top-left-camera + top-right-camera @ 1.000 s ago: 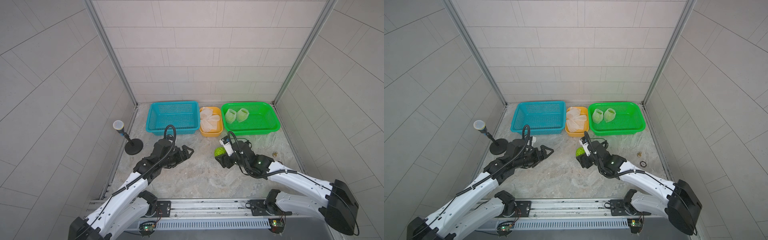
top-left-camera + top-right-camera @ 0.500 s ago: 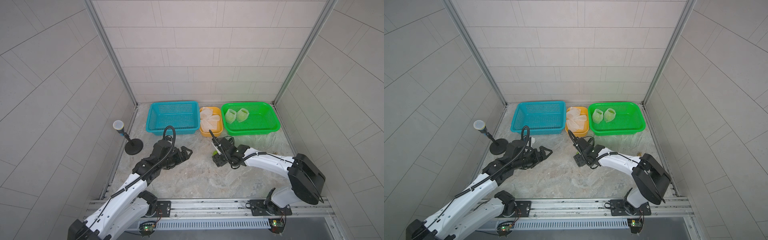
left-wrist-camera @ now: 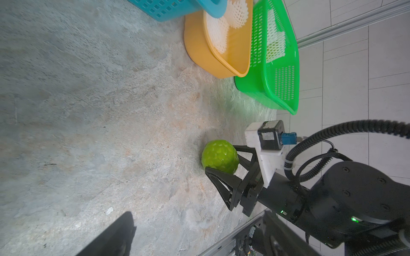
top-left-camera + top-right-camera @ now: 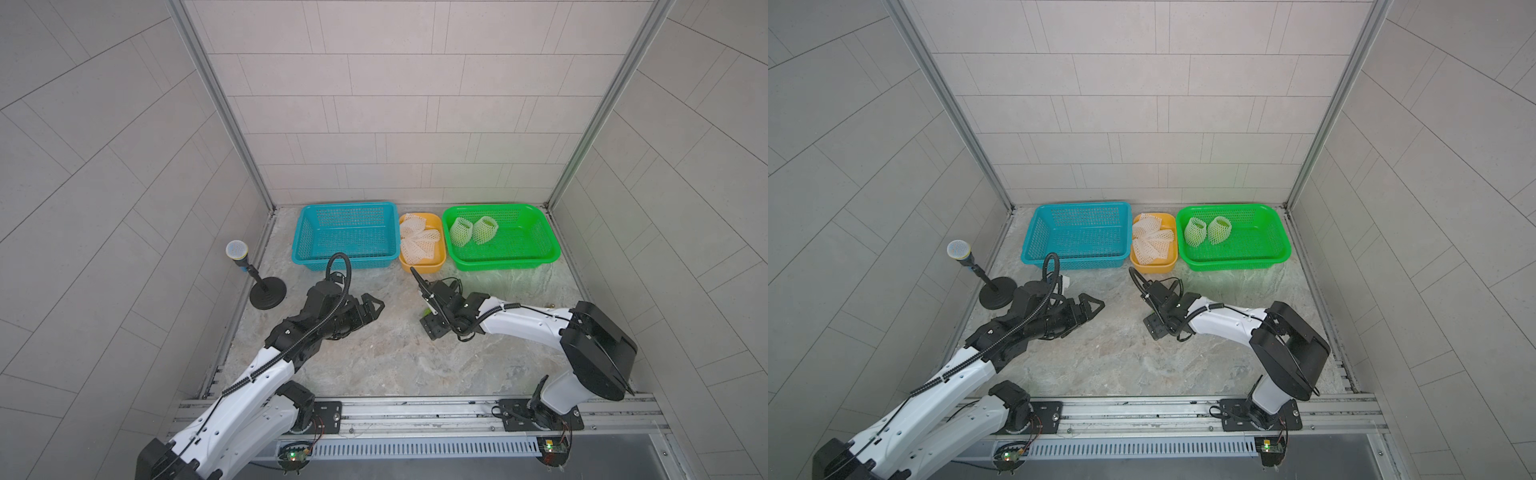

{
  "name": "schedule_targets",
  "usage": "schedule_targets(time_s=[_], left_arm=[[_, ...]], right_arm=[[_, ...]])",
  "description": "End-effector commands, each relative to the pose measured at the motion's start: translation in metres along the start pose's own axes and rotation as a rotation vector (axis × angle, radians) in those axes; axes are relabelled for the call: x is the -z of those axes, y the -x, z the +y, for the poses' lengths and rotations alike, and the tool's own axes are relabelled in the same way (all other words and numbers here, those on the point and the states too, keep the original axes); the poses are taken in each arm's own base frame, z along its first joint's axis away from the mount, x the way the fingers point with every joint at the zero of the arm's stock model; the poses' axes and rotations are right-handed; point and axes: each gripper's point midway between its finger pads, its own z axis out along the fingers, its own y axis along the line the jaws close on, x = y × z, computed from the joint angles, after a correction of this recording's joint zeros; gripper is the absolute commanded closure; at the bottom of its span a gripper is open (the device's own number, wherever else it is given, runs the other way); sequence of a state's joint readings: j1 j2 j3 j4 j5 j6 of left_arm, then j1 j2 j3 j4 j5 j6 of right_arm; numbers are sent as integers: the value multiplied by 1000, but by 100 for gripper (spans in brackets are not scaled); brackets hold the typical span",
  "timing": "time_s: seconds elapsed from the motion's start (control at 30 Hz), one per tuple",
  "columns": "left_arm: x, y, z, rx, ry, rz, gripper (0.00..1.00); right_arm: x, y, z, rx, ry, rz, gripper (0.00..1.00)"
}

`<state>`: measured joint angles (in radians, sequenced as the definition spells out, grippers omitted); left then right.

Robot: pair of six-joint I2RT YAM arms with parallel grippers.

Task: Sleeve custard apples in foam nets
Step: Place the custard apple at the center of the board, then pick up the foam net from the storage box.

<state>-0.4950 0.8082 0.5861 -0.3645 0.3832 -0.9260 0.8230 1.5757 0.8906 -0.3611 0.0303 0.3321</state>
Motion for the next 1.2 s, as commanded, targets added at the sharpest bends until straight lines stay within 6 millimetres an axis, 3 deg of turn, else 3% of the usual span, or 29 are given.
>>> schedule_targets(time_s=[0.0, 0.13, 0.47, 0.77, 0.87, 1.17], left_arm=[[0, 1, 3, -1, 3, -10, 6], [-3, 1, 7, 9, 13, -11, 6], [-2, 0, 8, 17, 7, -22, 6], [-7, -1, 14, 48, 7, -29, 6], [-6, -1, 14, 50, 7, -32, 6], [0, 0, 9, 51, -15, -44, 6]], right_arm=[[4, -2, -2, -1, -9, -8, 10], [11, 2, -2, -11, -3, -24, 4], [49, 21, -8, -20, -11, -127, 3], [100, 69, -48, -122, -60, -293, 7], [99, 88, -54, -136, -67, -306, 10], [70, 155, -77, -209, -81, -343, 20]])
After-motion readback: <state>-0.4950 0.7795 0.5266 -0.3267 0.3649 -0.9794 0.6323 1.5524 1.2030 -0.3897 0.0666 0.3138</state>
